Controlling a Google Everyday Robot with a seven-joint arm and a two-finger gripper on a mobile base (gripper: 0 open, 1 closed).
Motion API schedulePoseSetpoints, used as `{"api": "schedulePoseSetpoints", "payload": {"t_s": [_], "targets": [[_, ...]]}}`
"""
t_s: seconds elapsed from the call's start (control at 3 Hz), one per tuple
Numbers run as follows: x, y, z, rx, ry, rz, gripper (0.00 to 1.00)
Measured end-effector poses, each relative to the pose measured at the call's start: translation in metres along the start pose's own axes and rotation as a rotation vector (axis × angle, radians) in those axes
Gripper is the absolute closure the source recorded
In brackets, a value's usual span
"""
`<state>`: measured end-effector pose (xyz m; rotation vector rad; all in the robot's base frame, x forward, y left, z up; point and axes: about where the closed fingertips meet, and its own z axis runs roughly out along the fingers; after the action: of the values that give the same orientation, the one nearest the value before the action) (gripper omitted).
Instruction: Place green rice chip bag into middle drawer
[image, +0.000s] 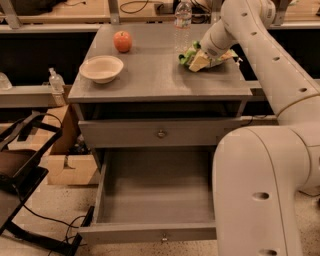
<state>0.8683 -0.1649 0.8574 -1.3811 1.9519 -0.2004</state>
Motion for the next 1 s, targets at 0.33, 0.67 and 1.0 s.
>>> {"api": "schedulePoseSetpoints", "payload": {"t_s": [0.33, 0.67, 1.0], "targets": [[0.0013, 0.0027, 0.0043, -0.009, 0.005, 0.000, 0.65], [0.0013, 0.0051, 0.0082, -0.015, 0.006, -0.001, 0.88], [0.0014, 0.0070, 0.0113, -0.020, 0.007, -0.001, 1.00]]}}
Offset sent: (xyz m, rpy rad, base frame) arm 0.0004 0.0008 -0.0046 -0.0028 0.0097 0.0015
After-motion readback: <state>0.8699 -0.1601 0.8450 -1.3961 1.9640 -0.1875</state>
